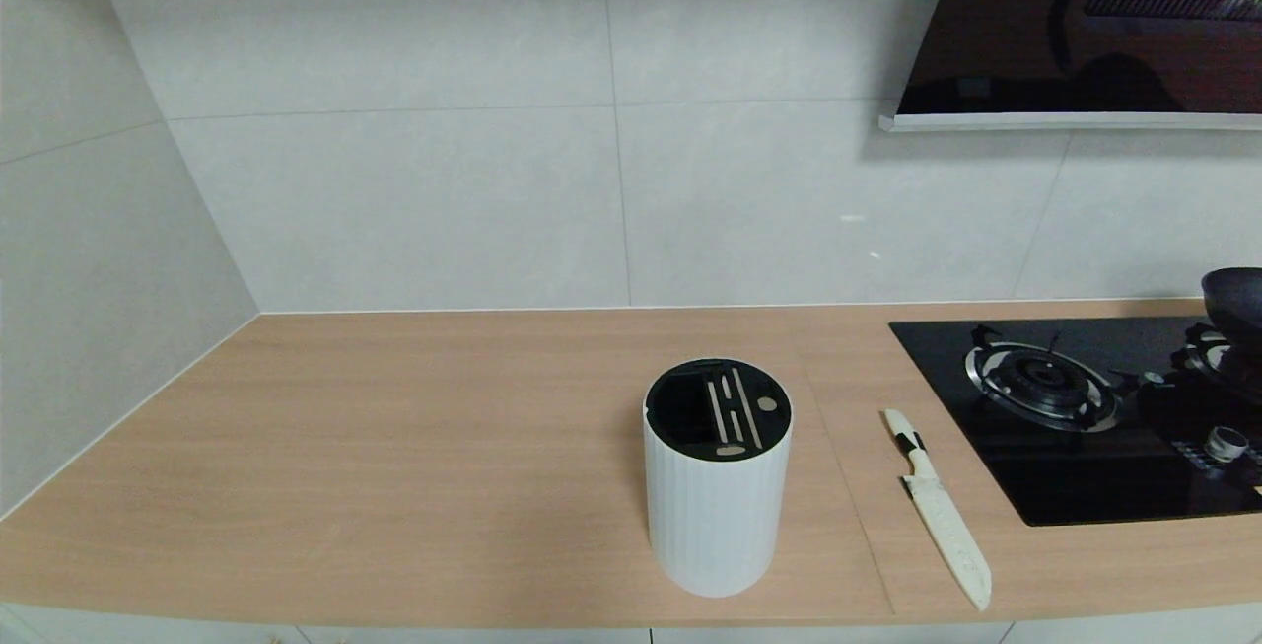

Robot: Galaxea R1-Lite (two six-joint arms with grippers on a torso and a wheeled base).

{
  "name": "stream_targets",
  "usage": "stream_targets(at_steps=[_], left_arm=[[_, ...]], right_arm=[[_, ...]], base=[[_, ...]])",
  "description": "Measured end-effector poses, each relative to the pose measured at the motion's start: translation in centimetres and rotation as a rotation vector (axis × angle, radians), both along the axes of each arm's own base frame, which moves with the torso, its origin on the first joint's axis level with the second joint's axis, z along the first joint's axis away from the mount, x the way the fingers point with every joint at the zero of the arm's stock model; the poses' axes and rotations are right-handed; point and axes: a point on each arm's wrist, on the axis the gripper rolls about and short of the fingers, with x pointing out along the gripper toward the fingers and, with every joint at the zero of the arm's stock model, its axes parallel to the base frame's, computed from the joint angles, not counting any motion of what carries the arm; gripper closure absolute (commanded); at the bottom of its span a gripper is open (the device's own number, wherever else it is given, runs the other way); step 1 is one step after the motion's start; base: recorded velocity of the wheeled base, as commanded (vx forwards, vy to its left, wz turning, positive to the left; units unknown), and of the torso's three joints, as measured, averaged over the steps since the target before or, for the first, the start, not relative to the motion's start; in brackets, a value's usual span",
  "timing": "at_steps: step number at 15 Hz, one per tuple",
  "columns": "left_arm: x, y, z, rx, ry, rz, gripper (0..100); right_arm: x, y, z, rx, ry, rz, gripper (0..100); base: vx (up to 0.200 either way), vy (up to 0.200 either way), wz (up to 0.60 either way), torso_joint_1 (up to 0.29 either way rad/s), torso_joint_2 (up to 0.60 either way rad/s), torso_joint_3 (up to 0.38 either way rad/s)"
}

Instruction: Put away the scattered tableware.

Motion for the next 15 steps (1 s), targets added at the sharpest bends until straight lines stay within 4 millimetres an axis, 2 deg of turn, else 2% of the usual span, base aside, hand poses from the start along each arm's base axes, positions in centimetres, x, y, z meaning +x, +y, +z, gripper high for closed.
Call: stream_targets(at_steps=[15], left_arm=[[0.00,0.00,0.00,0.008,0.001,0.000,0]], right_arm=[[0.00,0.01,0.00,-0.012,-0.001,0.003,0]], base=[[0.000,0.000,0.00,0.004,-0.01,-0.003]])
